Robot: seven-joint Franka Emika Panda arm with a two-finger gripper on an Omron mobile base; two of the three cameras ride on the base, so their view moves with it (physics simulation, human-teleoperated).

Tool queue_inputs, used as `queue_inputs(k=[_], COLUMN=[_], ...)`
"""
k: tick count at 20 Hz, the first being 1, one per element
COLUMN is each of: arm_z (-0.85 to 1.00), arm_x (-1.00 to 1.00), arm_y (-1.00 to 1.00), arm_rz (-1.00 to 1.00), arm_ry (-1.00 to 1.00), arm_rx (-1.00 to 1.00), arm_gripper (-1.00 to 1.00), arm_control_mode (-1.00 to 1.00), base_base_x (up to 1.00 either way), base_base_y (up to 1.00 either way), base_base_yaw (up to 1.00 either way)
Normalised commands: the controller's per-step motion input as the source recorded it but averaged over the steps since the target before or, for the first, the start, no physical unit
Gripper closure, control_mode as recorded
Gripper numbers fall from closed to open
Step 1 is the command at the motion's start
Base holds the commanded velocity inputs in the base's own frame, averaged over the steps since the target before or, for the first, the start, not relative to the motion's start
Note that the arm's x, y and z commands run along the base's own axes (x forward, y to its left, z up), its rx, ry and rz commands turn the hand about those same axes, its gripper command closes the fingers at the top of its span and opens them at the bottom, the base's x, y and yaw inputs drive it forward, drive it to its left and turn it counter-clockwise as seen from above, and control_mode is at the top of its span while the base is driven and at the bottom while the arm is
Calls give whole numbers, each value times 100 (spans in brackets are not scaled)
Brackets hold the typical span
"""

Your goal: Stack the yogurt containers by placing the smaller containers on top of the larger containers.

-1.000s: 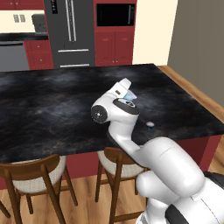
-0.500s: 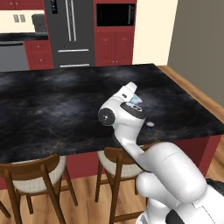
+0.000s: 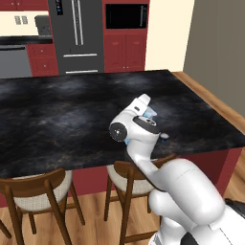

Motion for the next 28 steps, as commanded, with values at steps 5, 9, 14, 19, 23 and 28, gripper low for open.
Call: queue_inputs(k=[5,9,14,19,23,28], arm_z=[-22,-20,-7,-1,-15,-18], arm_x=[0,0,1,10,11,11], arm_y=[0,0,0,0,0,0], arm_rz=[0,0,0,0,0,0], arm_ry=[0,0,0,0,0,0], arm_rx=[-7,-6,-1,0,0,0], arm_gripper=[100,100,100,100,100,100], arm_control_mode=[-100,-100,-100,-100,-100,-100], base_base_x=[0,0,0,0,0,0], base_base_y=[0,0,0,0,0,0], base_base_yaw=[0,0,0,0,0,0])
